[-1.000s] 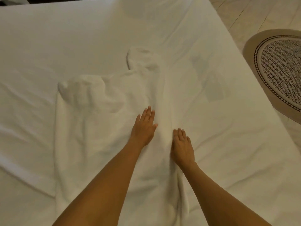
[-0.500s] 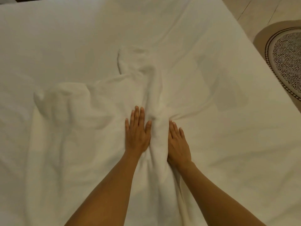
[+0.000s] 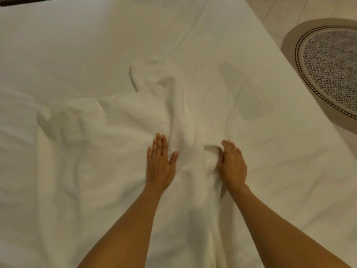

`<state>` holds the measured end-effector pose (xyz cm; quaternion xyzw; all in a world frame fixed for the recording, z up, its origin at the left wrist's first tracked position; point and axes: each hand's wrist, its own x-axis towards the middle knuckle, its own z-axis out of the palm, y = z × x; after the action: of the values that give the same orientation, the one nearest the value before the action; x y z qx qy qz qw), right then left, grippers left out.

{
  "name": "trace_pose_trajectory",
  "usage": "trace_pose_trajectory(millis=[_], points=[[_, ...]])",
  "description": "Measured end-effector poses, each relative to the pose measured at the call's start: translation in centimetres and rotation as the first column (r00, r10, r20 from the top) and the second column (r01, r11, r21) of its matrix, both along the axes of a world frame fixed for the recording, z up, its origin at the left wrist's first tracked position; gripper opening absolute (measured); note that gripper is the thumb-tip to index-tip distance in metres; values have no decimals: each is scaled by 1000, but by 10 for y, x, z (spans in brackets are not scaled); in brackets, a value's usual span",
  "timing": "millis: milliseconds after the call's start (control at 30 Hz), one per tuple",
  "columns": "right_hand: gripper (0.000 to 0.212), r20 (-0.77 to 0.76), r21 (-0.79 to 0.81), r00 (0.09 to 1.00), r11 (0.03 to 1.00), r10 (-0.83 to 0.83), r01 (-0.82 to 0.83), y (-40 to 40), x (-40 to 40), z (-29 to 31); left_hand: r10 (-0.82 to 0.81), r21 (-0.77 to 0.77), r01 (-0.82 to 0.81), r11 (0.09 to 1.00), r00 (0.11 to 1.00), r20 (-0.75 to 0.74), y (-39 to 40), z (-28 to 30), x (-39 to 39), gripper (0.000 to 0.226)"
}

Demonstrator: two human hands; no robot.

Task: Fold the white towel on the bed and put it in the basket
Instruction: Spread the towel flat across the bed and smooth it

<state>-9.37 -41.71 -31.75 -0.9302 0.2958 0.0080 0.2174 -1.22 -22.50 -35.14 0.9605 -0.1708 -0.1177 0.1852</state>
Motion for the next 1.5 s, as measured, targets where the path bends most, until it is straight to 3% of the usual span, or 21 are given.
trace_pose_trajectory(millis=[133, 233, 333, 433, 533, 667, 733, 800, 900, 1033, 1167, 1300, 1400, 1500], points=[[44, -39, -87, 979, 977, -199, 195, -44, -38, 8, -24, 93, 22, 995, 999, 29, 4, -2, -8, 84], [59, -168, -200, 976, 975, -136, 101, -64, -53, 4, -107, 111, 98, 989, 992, 74, -9, -1, -6, 79], [53, -163, -240, 985, 971, -57, 17, -64, -46, -5, -213, 107, 204, 973, 974, 77, -24, -5, -7, 71], [56, -33, -206, 997, 976, 64, -70, -53, -27, -11, -186, 101, 175, 979, 976, 115, -25, -14, -8, 77], [67, -13, -179, 980, 964, 200, -199, -49, -4, -14, -187, 121, 169, 978, 970, 155, -23, -20, -9, 75], [85, -81, 6, 993, 996, 90, -90, -57, 18, -21, -198, 131, 178, 975, 968, 155, -24, -22, -8, 74], [72, -88, 27, 996, 1000, -1, 3, -59, 24, -19, -200, 136, 180, 974, 968, 152, -24, -20, -8, 75], [56, -76, -53, 997, 998, 10, -14, -60, 28, -15, -197, 141, 176, 974, 970, 146, -24, -18, -8, 75], [54, -59, -107, 997, 993, 40, -46, -65, 23, -5, -198, 155, 176, 972, 970, 139, -26, -14, -8, 77], [53, -28, -86, 998, 995, -57, 54, -77, 3, 7, -192, 141, 181, 973, 979, 73, -28, -5, -10, 84], [38, 1, -71, 982, 980, -189, 188, -96, -23, 23, -203, 141, 198, 970, 979, 21, -31, 5, -23, 80], [27, -21, -105, 903, 899, -430, 426, -141, -66, 35, -223, 80, 226, 971, 974, -42, -48, 9, -48, 79], [27, -56, -148, 737, 736, -673, 661, -181, -112, 38, -220, 132, 219, 967, 975, -9, -60, 0, -61, 89], [25, -100, -191, 603, 611, -791, 769, -203, -158, 40, -185, 176, 178, 968, 982, 25, -63, -9, -63, 85]])
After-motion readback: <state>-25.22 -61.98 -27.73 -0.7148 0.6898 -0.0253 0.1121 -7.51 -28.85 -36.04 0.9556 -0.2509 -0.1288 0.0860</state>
